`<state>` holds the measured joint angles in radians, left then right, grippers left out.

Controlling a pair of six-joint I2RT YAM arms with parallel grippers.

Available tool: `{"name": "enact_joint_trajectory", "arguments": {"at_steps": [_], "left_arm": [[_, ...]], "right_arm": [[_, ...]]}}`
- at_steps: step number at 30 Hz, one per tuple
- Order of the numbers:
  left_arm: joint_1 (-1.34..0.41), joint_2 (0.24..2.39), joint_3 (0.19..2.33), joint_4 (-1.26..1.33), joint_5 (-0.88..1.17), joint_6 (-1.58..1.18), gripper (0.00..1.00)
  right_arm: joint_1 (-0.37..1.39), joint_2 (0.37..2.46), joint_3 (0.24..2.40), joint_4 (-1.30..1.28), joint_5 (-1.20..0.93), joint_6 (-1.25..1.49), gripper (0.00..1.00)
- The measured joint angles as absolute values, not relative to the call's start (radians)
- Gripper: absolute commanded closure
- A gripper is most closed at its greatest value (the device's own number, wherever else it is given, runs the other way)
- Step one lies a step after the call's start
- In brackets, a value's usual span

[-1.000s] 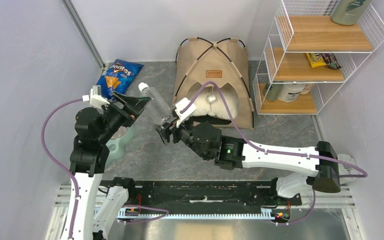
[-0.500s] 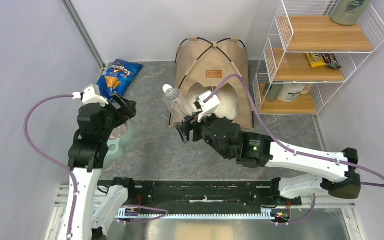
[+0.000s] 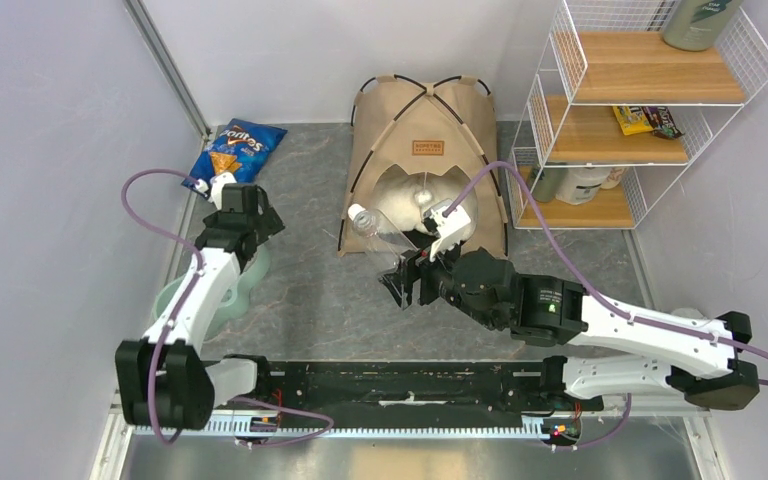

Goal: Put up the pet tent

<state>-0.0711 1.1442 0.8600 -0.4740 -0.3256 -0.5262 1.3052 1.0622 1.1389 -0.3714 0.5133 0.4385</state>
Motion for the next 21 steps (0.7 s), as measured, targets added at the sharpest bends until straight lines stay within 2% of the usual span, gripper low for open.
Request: {"name": "enact_joint_trajectory", "arguments": {"at_steps": [5, 13, 21], "left_arm": [[-0.022, 1.290, 0.865, -0.414, -0.392, -0.549, 0.09], [0.090, 1.532, 0.873, -0.303, -0.356, -0.631, 0.12], [0.082, 1.591, 0.873, -0.203, -0.278, -0.789, 0.15]], "right_arm": [[1.305, 1.032, 1.111, -0.385, 0.487, 0.455, 0.55], [1.305, 0.965, 1.074, -0.386, 0.481, 0.465, 0.55], [1.305, 0.950, 1.064, -0.389, 0.479, 0.472, 0.54]]}}
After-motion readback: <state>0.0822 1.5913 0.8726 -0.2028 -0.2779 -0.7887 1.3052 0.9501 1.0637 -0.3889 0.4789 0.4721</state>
